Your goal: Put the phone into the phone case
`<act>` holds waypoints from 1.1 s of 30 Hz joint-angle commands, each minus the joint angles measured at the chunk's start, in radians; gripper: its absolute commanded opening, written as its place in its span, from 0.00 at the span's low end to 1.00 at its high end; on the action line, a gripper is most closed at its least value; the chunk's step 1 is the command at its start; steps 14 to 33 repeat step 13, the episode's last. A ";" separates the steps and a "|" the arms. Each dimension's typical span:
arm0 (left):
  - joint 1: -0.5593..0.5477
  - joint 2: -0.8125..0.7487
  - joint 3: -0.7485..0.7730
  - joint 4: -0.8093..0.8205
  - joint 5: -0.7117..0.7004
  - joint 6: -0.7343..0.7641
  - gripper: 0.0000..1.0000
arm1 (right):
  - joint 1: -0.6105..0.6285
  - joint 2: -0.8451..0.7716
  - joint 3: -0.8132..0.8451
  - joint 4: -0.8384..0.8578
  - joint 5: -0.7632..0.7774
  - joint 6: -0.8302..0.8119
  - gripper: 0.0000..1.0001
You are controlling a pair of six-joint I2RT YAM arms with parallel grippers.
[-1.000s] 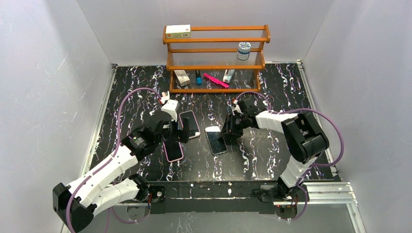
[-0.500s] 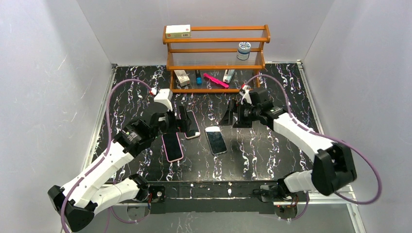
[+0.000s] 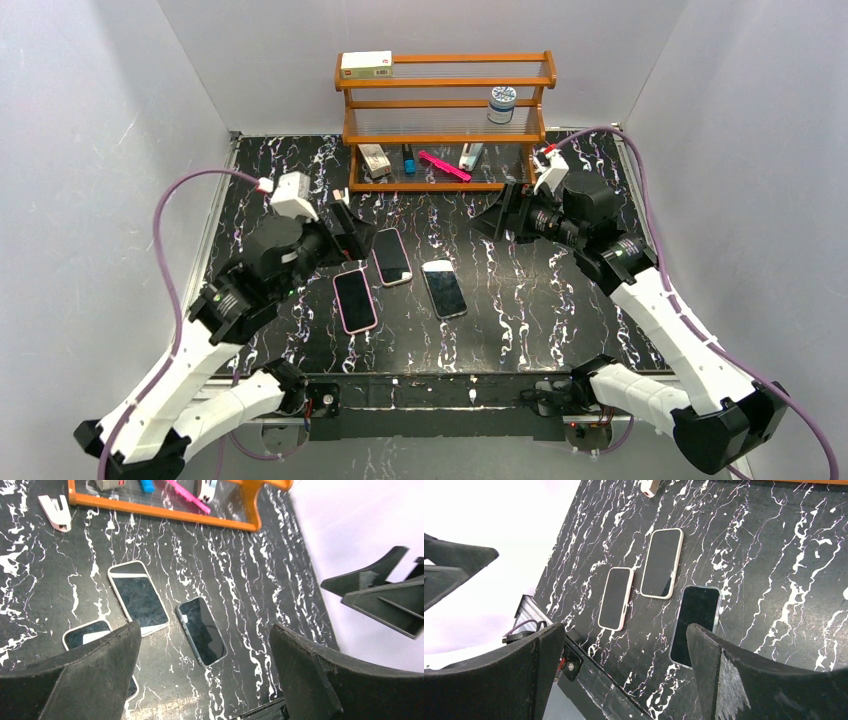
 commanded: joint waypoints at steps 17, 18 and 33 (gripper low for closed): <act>0.000 -0.114 -0.077 0.023 0.014 0.027 0.98 | -0.002 0.004 -0.048 0.057 -0.020 0.070 0.99; 0.000 -0.114 -0.077 0.023 0.014 0.027 0.98 | -0.002 0.004 -0.048 0.057 -0.020 0.070 0.99; 0.000 -0.114 -0.077 0.023 0.014 0.027 0.98 | -0.002 0.004 -0.048 0.057 -0.020 0.070 0.99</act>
